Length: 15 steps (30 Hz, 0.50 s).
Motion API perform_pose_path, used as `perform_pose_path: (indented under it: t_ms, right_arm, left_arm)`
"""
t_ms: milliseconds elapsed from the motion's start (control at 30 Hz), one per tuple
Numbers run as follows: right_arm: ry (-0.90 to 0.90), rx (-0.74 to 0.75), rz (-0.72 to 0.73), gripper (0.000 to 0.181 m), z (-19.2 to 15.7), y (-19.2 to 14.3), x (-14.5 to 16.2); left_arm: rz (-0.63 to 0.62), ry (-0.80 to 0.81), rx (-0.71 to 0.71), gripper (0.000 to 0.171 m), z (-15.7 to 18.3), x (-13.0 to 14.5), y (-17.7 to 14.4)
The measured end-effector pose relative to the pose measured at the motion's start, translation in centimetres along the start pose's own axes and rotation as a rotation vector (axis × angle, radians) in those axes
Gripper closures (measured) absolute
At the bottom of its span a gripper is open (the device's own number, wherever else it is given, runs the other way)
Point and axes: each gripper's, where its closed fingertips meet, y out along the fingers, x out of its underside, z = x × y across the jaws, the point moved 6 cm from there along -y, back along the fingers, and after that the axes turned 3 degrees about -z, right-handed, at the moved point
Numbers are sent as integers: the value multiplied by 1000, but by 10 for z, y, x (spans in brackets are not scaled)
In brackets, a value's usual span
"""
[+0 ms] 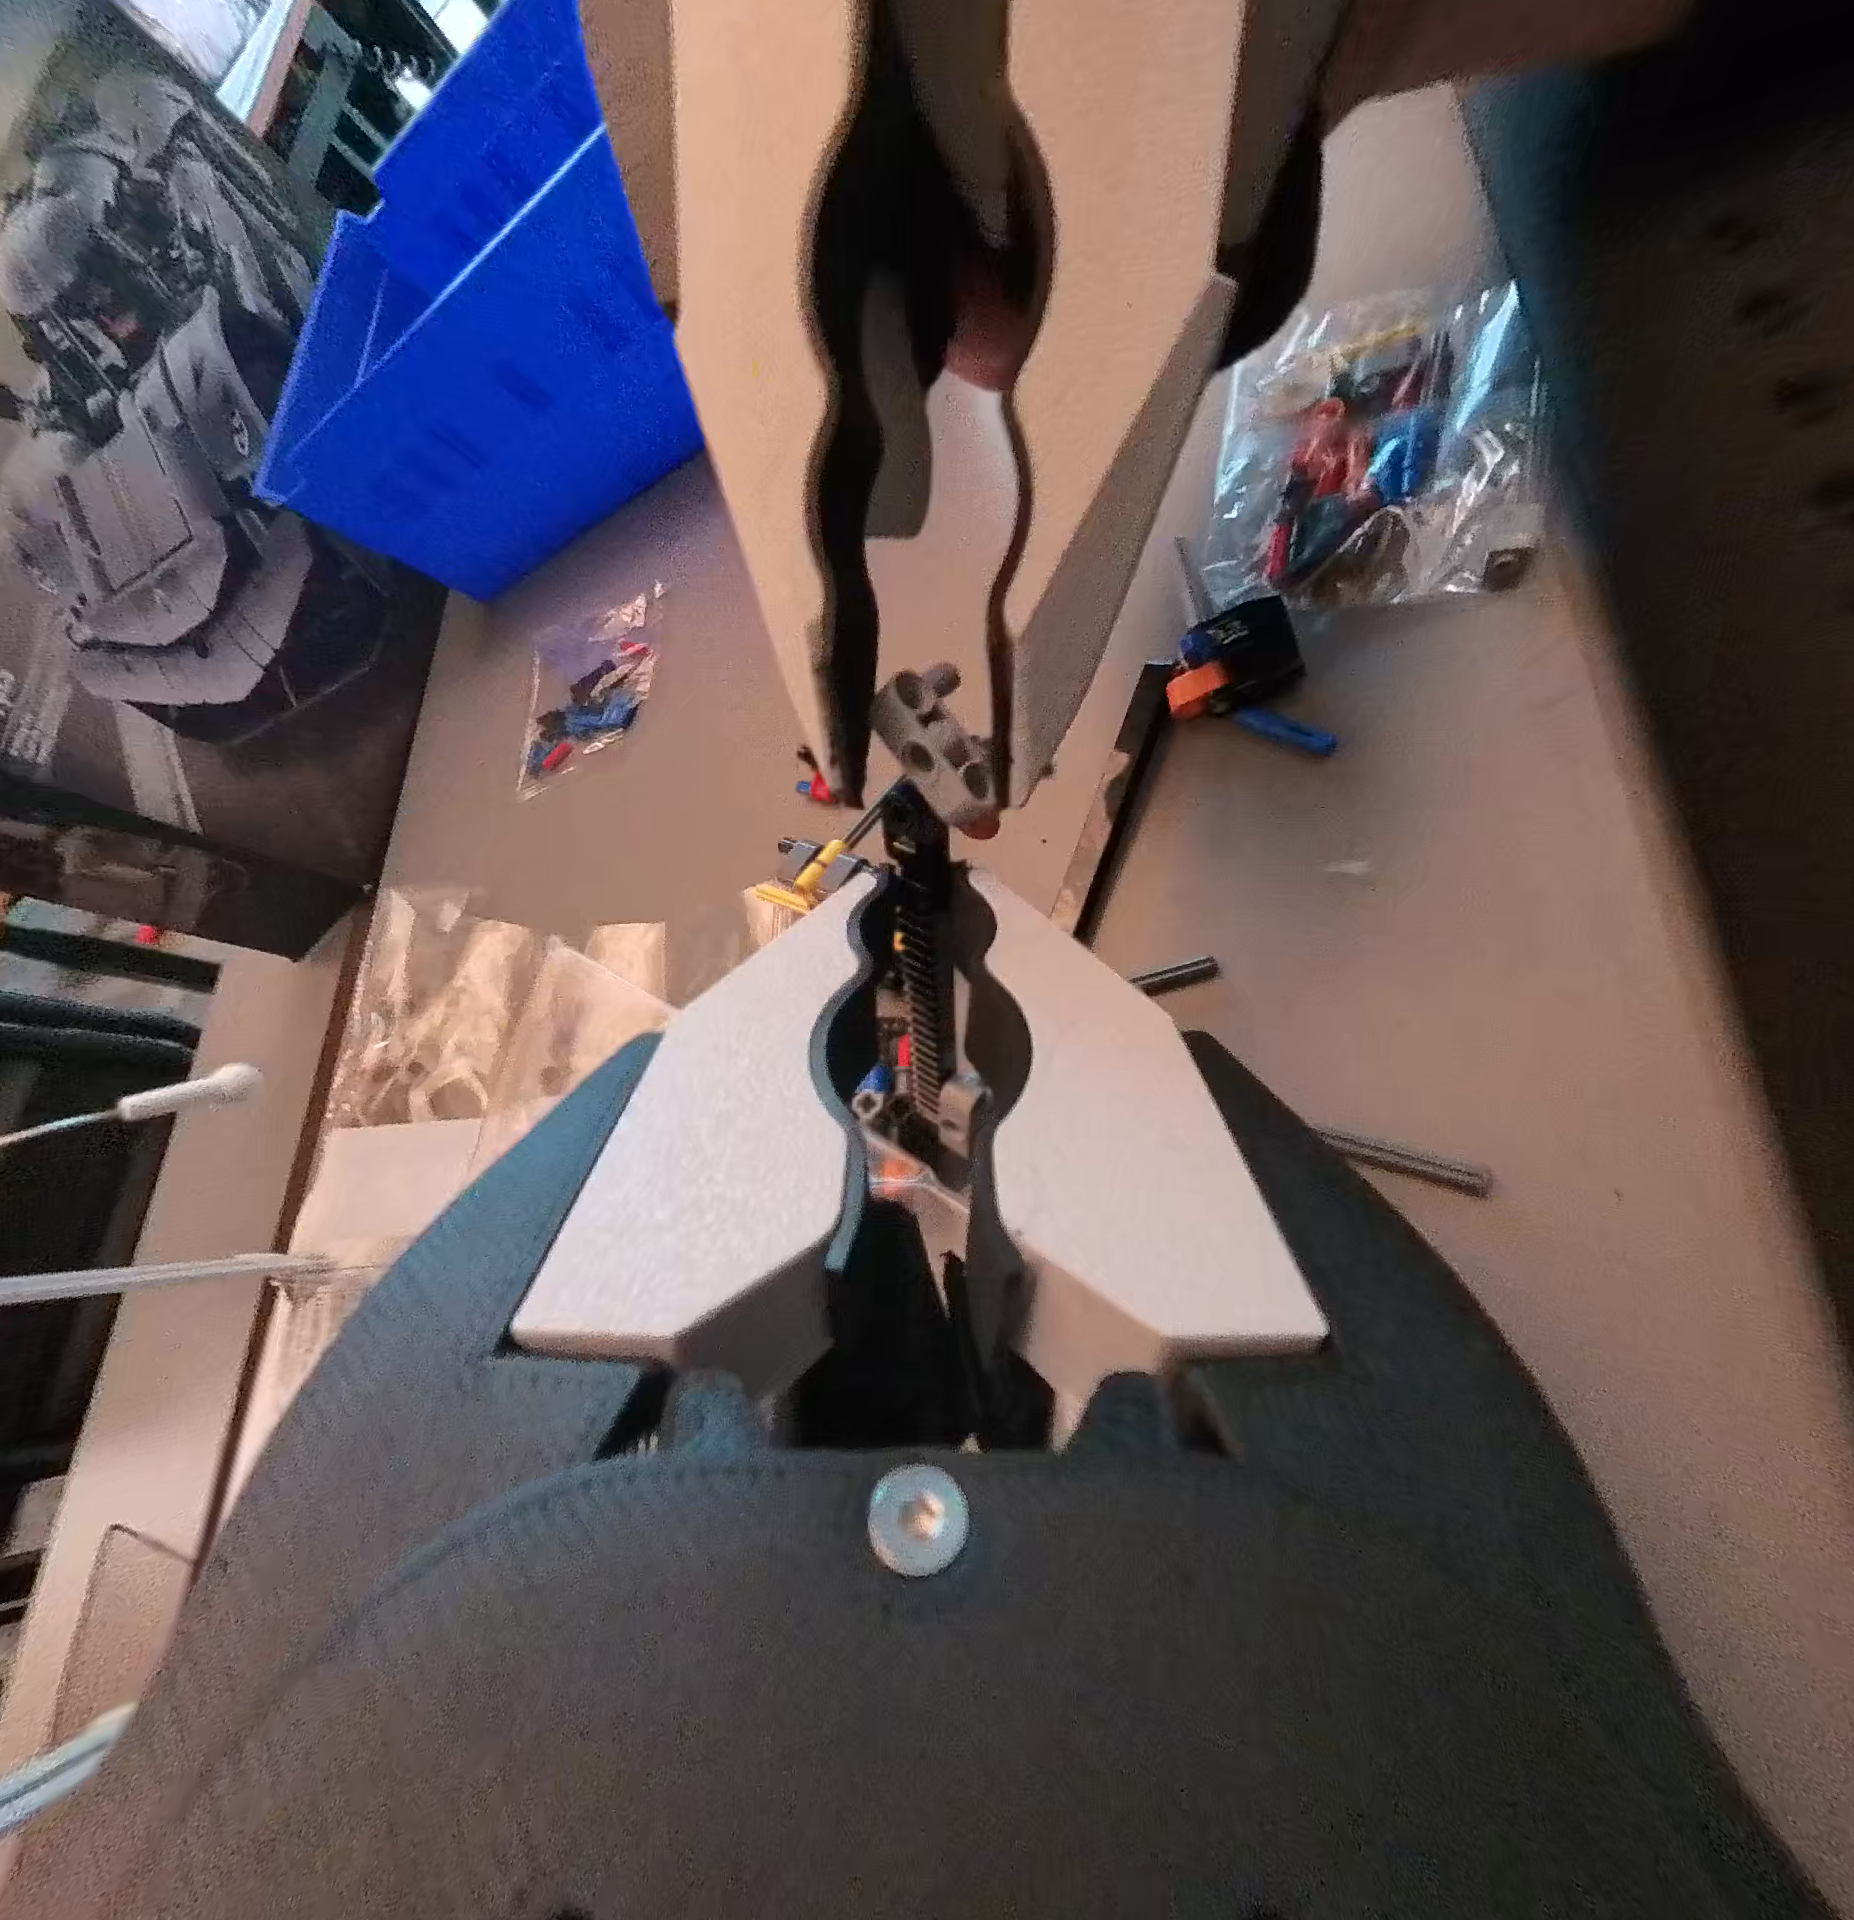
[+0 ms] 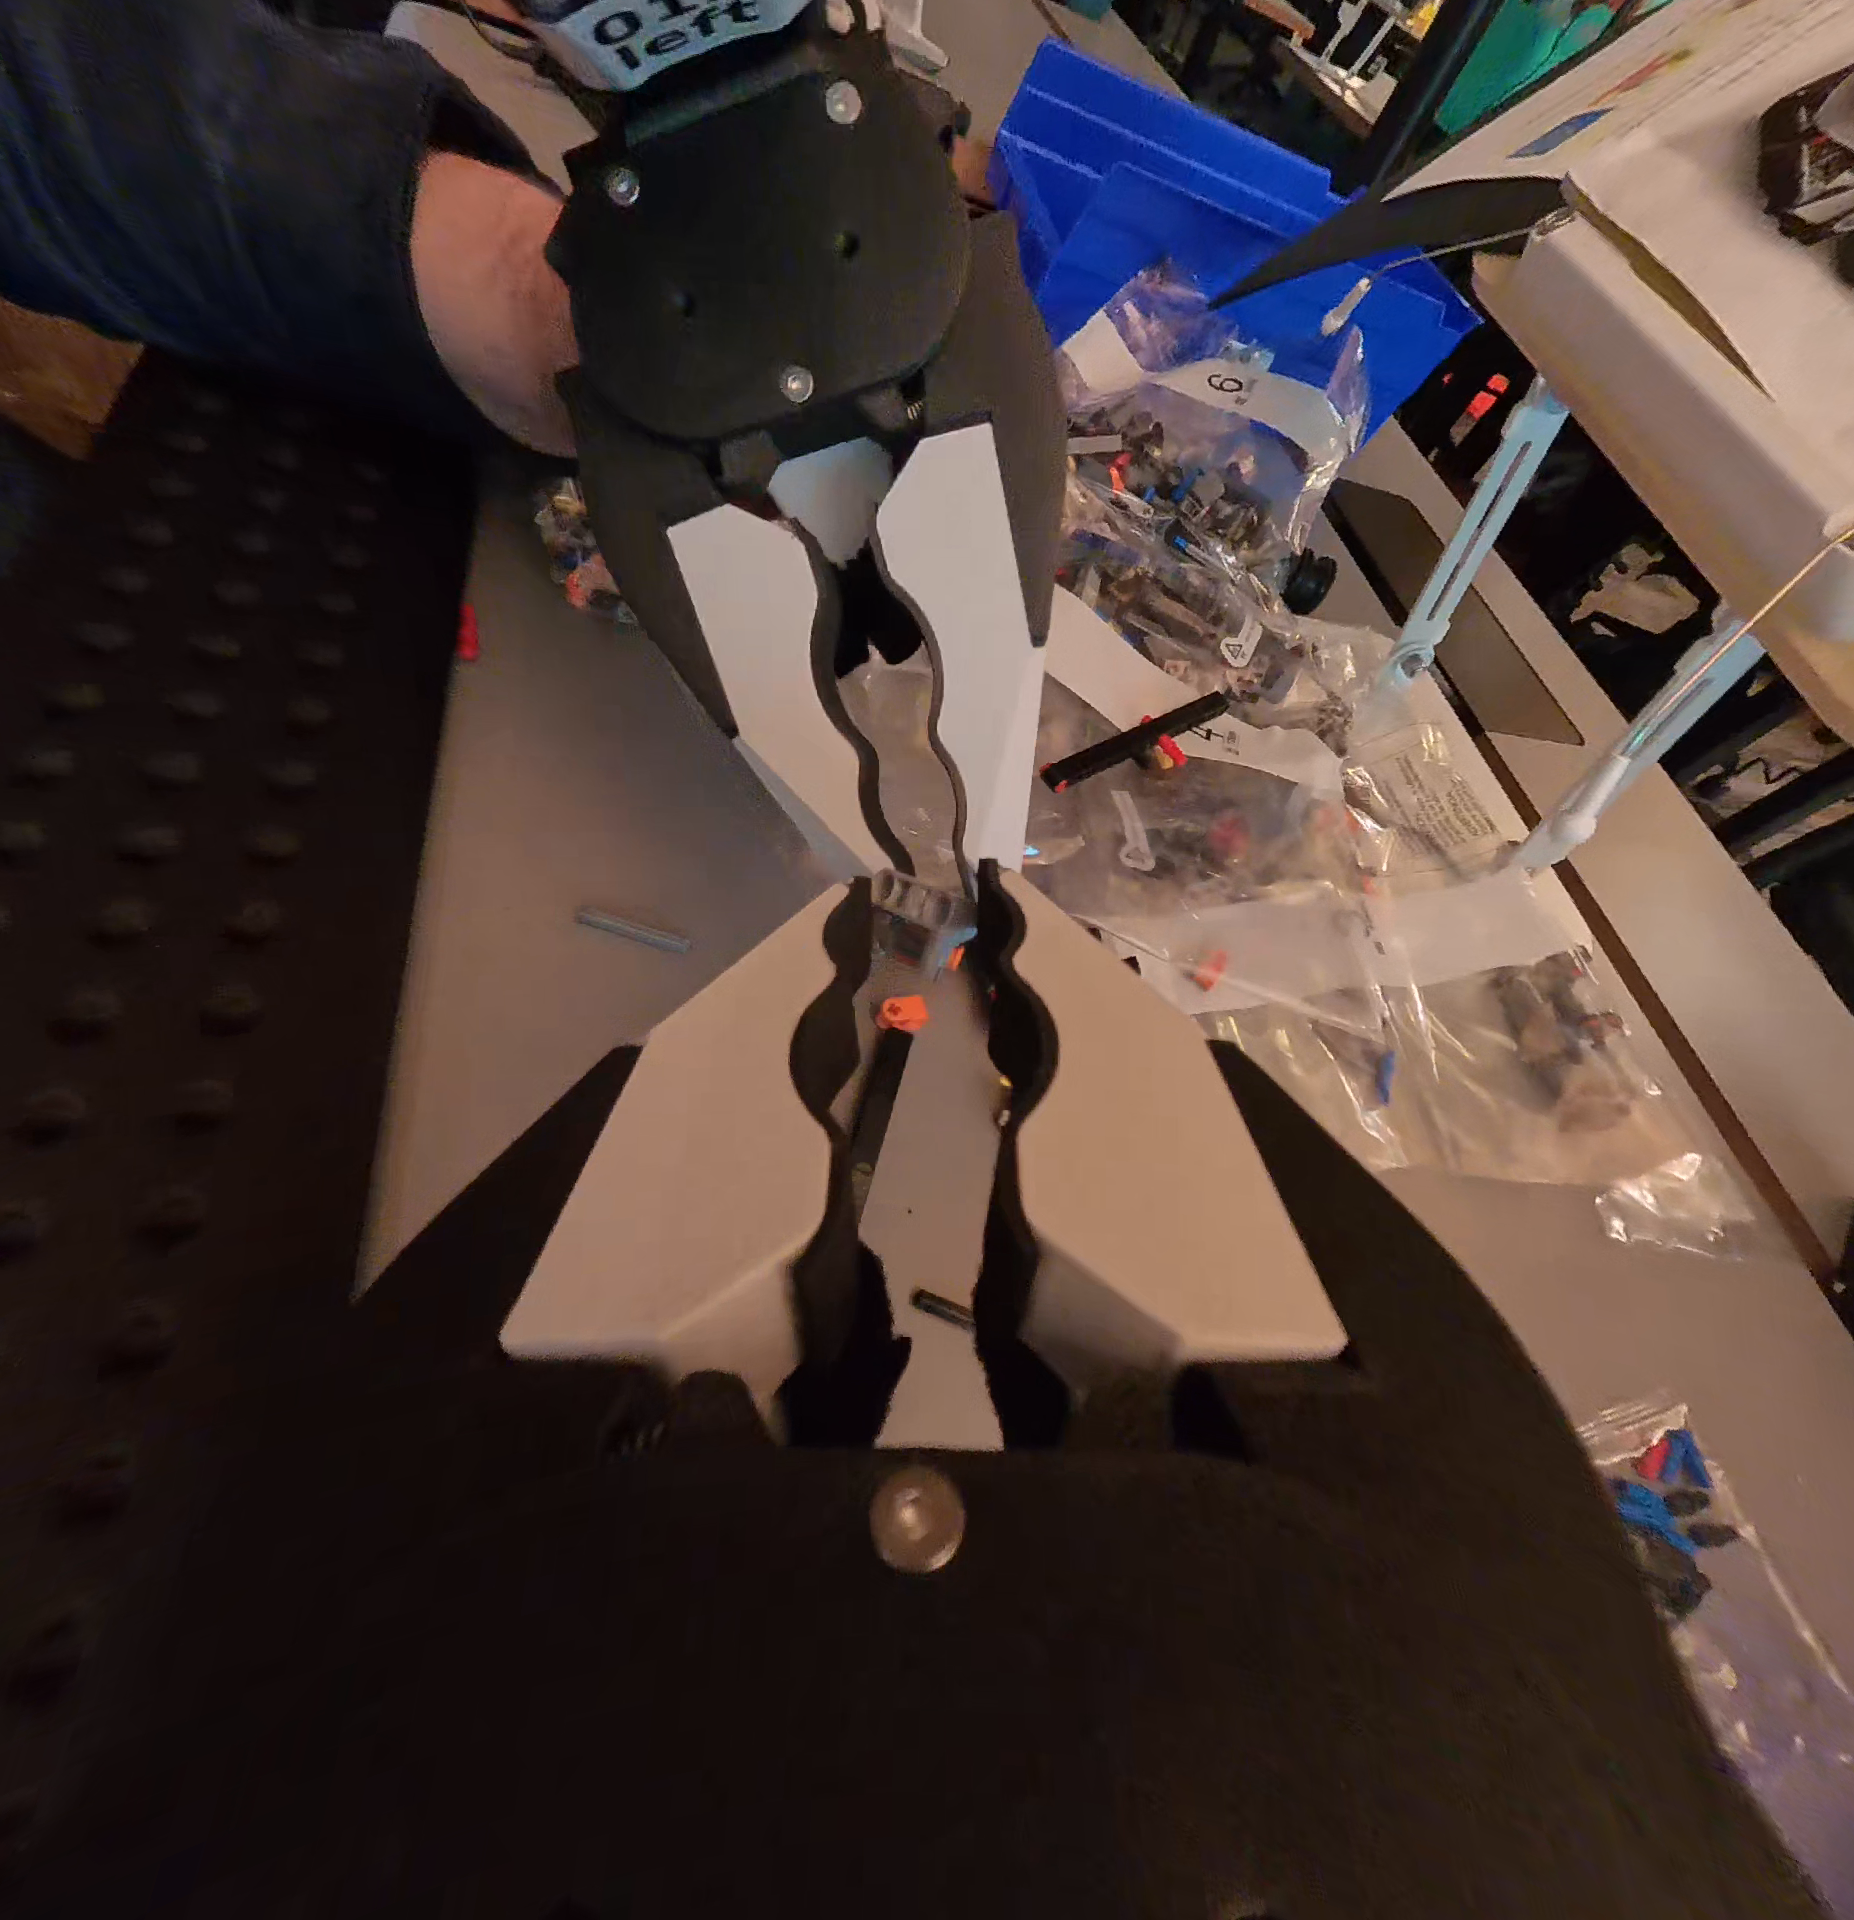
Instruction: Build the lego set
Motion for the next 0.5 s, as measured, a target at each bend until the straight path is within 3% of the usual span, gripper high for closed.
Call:
perform_pose_path:
  t_ms: [67,233,500]
  right_arm:
    - [-13,22,11,175,1,-4,-3]
    - [-24,54,-26,175,2,-4,1]
    - [131,65,-56,176,17,-10,12]
  left_arm:
    - [-26,-43,-29,162,-5,4,1]
    - [-37,-39,-69,163,-9,5,0]
    - [-17,-57,-81,163,-14,4,-6]
